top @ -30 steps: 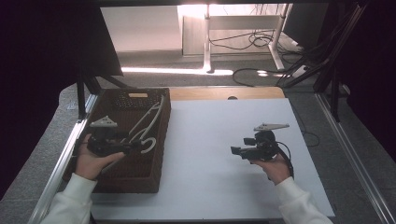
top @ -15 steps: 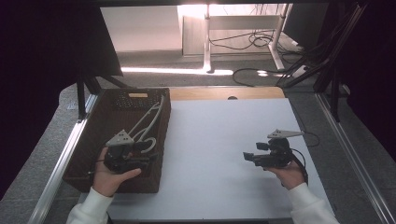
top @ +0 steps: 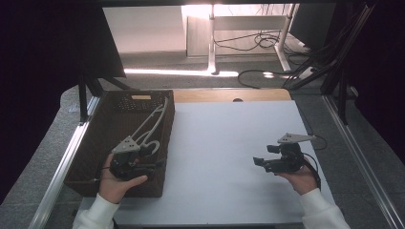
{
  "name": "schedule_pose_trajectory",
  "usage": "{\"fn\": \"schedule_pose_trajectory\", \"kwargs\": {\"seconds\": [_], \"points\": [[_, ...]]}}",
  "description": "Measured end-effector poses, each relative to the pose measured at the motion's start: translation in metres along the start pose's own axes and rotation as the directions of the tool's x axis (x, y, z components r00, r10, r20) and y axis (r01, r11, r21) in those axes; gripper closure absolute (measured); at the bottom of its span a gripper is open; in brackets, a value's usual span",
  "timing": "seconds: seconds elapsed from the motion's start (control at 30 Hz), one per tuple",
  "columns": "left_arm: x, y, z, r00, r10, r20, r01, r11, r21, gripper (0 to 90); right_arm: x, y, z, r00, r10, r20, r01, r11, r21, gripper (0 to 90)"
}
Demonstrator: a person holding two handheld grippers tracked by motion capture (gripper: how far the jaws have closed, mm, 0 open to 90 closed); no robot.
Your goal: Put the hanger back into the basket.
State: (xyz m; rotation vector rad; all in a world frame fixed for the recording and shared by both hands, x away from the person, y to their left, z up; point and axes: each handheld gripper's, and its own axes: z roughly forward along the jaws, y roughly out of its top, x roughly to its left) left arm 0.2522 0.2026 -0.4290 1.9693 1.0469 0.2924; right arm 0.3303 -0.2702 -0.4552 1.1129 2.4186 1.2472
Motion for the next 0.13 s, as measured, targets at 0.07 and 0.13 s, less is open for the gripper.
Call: {"fn": "schedule_pose_trajectory", "kwargs": {"seconds": [0.07, 0.13], "points": [[0.0002, -0.0001, -0.0002, 1.0000, 0.001, -0.003, -0.001, 1.0000, -0.003, 33.7, 0.0003, -0.0007, 0.0017, 0.9999, -0.011, 0.003, 0.011, 1.000, 0.007, 18.1], [0.0002, -0.0003, -0.0004, 1.0000, 0.004, -0.009, -0.004, 1.0000, -0.005, 33.7, 0.0003, -0.0015, 0.0031, 0.9998, -0.009, 0.019, 0.009, 1.000, 0.014, 15.4]]}}
